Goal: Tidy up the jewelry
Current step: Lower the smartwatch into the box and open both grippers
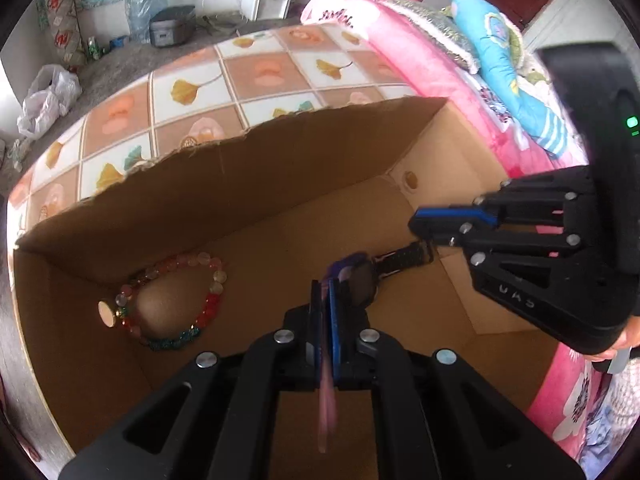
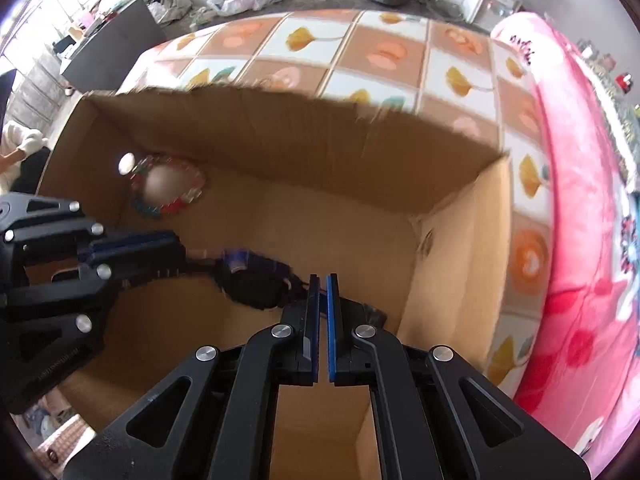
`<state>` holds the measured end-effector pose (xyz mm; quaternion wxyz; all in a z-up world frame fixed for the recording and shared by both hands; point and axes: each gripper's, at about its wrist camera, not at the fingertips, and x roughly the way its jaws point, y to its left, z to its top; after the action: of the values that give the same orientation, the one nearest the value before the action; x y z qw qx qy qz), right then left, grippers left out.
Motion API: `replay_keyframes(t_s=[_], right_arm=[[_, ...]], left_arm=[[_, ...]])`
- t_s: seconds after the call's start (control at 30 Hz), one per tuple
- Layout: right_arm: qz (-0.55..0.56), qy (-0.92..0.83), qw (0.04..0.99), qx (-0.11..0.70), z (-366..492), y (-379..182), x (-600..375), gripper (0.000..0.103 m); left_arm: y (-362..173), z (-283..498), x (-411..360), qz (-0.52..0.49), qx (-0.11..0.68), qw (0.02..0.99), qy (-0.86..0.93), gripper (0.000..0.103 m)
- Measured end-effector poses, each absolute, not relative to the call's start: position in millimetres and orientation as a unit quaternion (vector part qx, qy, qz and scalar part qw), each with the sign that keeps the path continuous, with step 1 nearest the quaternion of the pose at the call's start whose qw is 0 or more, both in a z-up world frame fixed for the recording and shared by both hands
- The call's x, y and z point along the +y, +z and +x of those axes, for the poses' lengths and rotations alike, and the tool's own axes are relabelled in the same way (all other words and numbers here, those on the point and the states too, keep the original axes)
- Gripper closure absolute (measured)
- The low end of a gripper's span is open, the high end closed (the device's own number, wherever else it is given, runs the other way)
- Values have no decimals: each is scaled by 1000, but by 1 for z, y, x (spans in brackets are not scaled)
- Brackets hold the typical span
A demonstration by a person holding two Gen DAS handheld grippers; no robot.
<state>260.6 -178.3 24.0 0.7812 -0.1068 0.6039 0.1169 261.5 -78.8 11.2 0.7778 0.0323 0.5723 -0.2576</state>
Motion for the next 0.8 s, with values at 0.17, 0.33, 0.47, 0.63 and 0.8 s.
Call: replay_keyframes(t_s=[0.17,0.33,0.47,0.63,0.8], right_arm=[[-96,109,798,585,270,31,-184,97],[-101,139,794,583,256,33,-182,87],[-135,172,778,588,244,26,-170,66],[-224,200,736,607,229,5,-139,50],[-323,168,704,609,230,-22,-114,49]], left_arm=[[7,272,-76,27,577,783,-233,80],[18,270,-61,21,555,799,-229,70],[42,259,-42,12,520,822,-232,68],[70,221,-16,4,470,849,-243,61],[73,179,2,3,450,860,-240,60]])
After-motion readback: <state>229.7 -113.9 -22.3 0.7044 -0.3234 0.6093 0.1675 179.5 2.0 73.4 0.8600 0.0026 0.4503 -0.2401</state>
